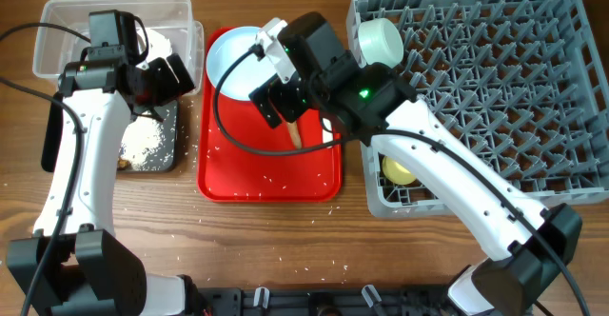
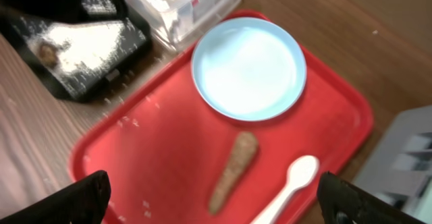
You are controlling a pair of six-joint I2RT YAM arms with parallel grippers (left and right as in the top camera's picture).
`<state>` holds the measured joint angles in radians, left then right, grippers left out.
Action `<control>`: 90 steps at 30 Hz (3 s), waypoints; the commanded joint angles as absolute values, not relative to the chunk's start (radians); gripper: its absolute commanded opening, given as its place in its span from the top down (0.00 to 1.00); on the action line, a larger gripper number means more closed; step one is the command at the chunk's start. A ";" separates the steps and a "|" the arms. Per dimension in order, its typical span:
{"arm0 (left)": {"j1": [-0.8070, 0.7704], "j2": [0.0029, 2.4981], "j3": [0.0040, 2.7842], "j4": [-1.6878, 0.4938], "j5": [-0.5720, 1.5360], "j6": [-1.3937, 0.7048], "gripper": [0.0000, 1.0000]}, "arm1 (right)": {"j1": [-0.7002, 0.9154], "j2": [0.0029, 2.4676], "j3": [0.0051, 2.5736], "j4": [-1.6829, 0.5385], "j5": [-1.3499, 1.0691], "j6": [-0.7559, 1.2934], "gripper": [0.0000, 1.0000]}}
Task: Sort waste into correct bins and load items into the dishwasher rack
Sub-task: 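Reach the right gripper toward the light-blue plate on the tray, then lift the light-blue plate with the right gripper and stand it in the rack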
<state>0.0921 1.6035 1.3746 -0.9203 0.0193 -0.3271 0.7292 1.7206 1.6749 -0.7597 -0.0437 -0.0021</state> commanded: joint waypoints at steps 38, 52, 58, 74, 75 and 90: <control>0.097 1.586 1.388 -0.918 0.006 -0.322 0.00 | 0.606 2.379 1.706 -0.261 0.065 0.619 0.80; 0.097 1.586 1.388 -0.918 0.006 -0.322 0.00 | 0.587 2.275 1.836 -0.440 0.142 0.449 0.96; 0.097 1.586 1.388 -0.918 0.006 -0.322 0.00 | 0.562 2.047 1.835 -0.496 0.250 0.338 0.96; 0.097 1.586 1.388 -0.918 0.006 -0.322 0.00 | 0.435 1.702 1.701 -0.922 1.233 0.075 0.96; 0.097 1.586 1.388 -0.918 0.006 -0.322 0.00 | 0.425 1.704 1.666 -0.848 1.219 0.010 0.96; 0.097 1.586 1.388 -0.918 0.006 -0.322 0.00 | 0.195 1.718 1.498 -0.419 0.684 -0.652 0.96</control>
